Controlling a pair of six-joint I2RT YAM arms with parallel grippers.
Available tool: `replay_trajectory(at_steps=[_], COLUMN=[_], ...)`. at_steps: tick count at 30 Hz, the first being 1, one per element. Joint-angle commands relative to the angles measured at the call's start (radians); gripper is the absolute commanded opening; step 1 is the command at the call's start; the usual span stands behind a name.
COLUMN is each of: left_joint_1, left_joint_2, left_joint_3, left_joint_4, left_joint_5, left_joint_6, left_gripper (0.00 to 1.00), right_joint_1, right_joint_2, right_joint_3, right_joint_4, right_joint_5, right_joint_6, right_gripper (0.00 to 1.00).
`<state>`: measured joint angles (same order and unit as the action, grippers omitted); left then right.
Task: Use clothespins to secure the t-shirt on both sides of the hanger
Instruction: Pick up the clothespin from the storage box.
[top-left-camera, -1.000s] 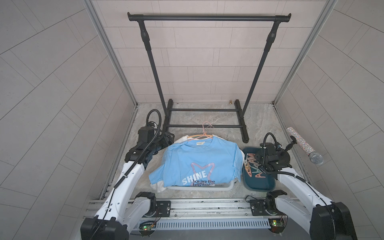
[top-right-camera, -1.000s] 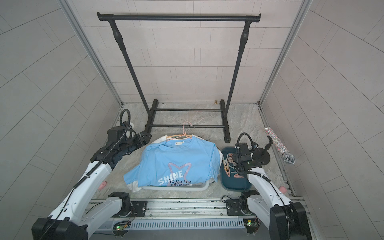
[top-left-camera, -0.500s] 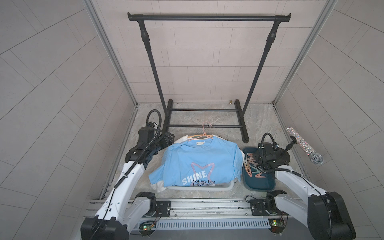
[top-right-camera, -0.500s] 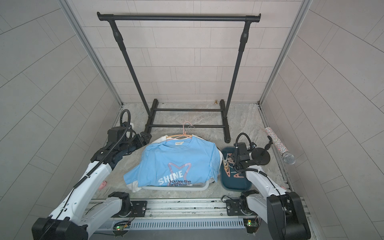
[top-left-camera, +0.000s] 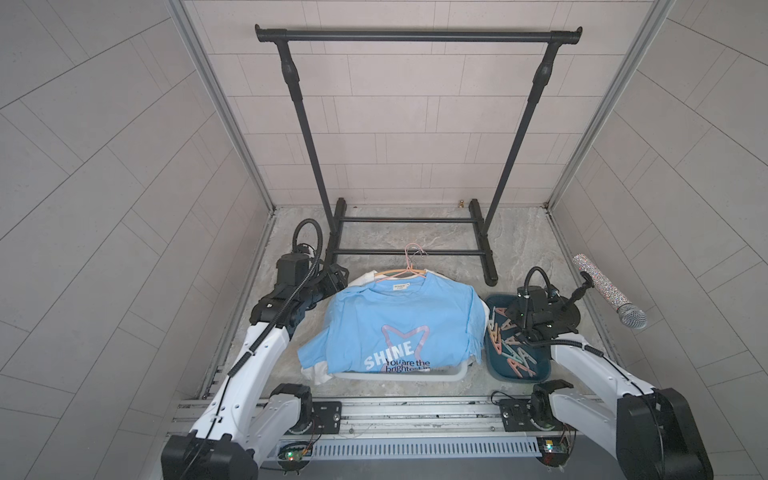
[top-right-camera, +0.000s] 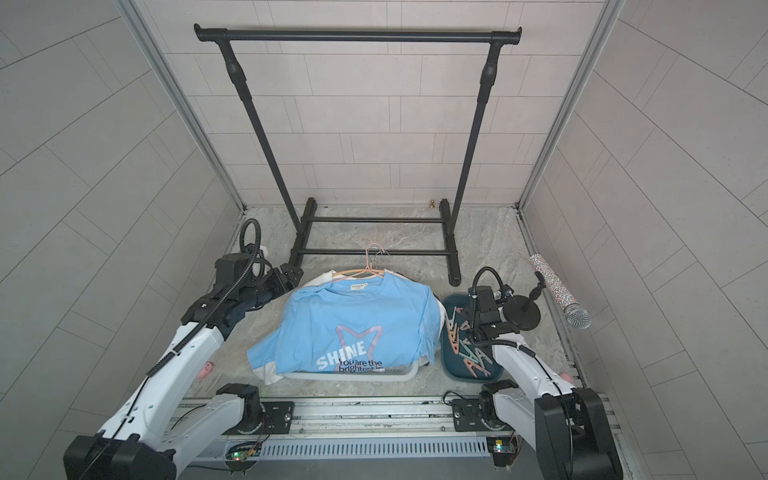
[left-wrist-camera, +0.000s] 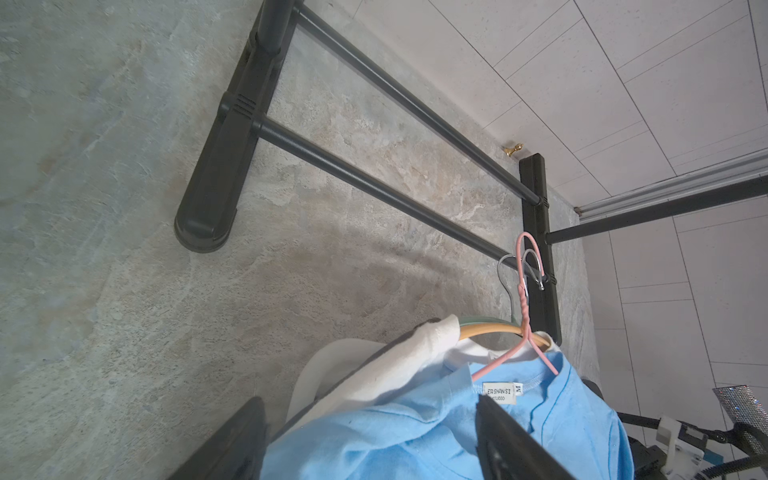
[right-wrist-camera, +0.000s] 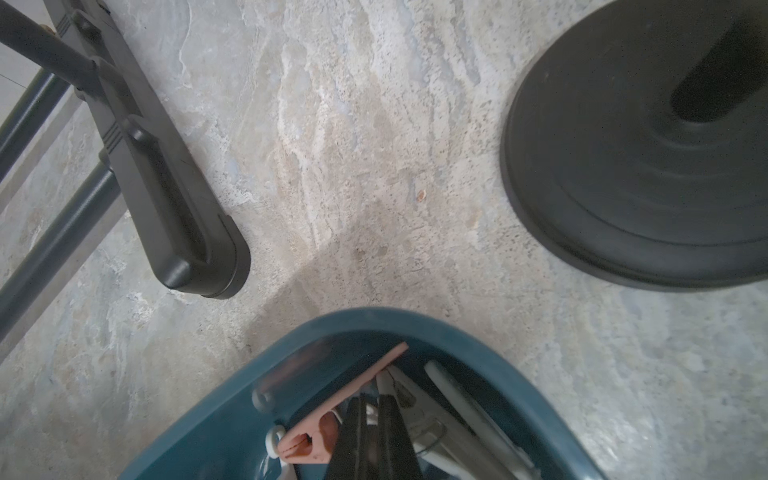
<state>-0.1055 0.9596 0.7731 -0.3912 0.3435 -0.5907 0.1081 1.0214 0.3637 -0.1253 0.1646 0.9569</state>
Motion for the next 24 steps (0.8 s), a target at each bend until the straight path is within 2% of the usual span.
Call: replay_trajectory(at_steps=[1, 8, 17, 20, 24], left_joint_1=[-0.004, -0.003, -0.020, -0.074, -0.249], left_joint_2=[0.004, 0.006, 0.026, 0.037, 0.025], left_joint_3=[-0.013, -0.007, 0.024, 0.045, 0.092], left_joint_4=[0.004, 0.003, 0.011, 0.018, 0.018], left_joint_5=[-0.005, -0.006, 0.029, 0.035, -0.041], left_joint_6=[-0.001, 0.003, 0.049, 0.083, 0.191], left_gripper=[0.82, 0.82, 0.76, 0.71, 0.70], right_joint_1=[-0.004, -0.004, -0.004, -0.002, -0.002], right_joint_2=[-0.030, -0.125, -0.394, -0.470, -0.493], right_joint_3=[-0.016, -0.017, 0.032, 0.069, 0.175], right_joint_4=[-0.007, -0.046, -0.229, -0.261, -0.322], right_joint_5=[0.012, -0.025, -0.038, -0.063, -0.112], right_joint_6=[0.025, 0.033, 0.001, -0.011, -0.060], right_gripper=[0.05, 0.00, 0.00, 0.00, 0.00])
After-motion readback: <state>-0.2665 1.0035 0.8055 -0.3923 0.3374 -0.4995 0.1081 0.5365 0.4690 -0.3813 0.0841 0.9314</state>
